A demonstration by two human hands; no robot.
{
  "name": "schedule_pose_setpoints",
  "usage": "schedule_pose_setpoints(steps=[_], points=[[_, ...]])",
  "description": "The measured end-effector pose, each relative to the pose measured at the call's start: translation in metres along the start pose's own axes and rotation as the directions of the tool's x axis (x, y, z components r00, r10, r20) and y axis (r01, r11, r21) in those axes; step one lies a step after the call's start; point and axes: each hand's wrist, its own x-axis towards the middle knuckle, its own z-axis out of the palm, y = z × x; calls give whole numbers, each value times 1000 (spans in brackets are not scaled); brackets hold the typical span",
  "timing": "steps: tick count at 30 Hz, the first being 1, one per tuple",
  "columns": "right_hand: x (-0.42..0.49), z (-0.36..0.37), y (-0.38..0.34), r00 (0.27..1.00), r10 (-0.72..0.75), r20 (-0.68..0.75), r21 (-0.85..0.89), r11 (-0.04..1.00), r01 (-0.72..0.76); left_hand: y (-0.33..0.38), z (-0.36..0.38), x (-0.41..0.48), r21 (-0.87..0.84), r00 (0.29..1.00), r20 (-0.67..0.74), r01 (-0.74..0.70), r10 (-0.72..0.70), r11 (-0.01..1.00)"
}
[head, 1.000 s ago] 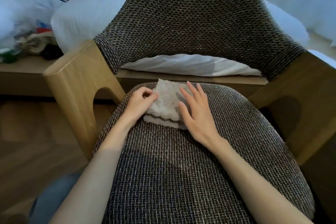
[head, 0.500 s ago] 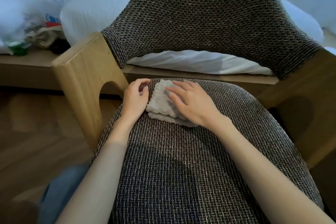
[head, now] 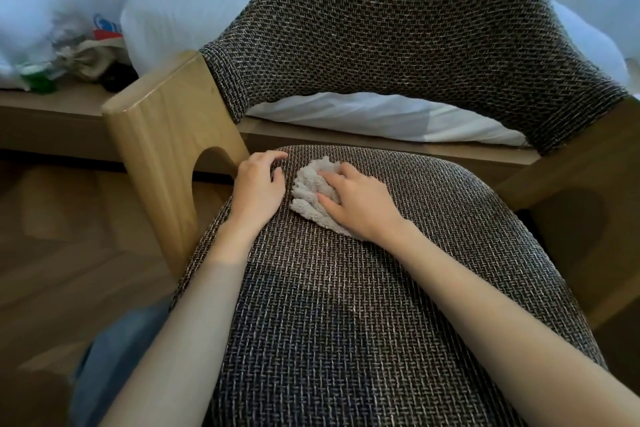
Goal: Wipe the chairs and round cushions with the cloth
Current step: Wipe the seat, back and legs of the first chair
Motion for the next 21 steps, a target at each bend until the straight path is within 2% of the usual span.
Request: schedule_pose_setpoints(steps=[4, 8, 10, 13, 14, 18, 21], points=[[3, -8, 0, 986, -15, -168, 97, 995, 31, -1, 0, -2, 46, 1000, 2, 15, -15, 999], [46, -17, 3, 938, 91, -335, 98, 993, -62, 1, 2, -2, 59, 1000, 13, 22, -23, 998], [69, -13, -2, 953, 131, -274, 48, 991, -122, 1, 4, -1, 67, 999, 13, 40, -41, 997], [90, 8, -16, 985, 171, 11, 98, 980, -171, -1, 5, 1, 69, 998, -6, 65, -65, 996], [93, 18, -17, 983, 175, 50, 79, 981, -179, -1, 5, 1, 73, 998, -12, 70, -69, 995], [95, 28, -7, 987, 155, -46, -65, 985, -158, 3, 7, 0, 117, 997, 0, 79, -80, 990], [96, 29, 1, 992, 102, -72, 25, 995, -100, 4, 8, -1, 177, 997, 38, 57, -65, 983]])
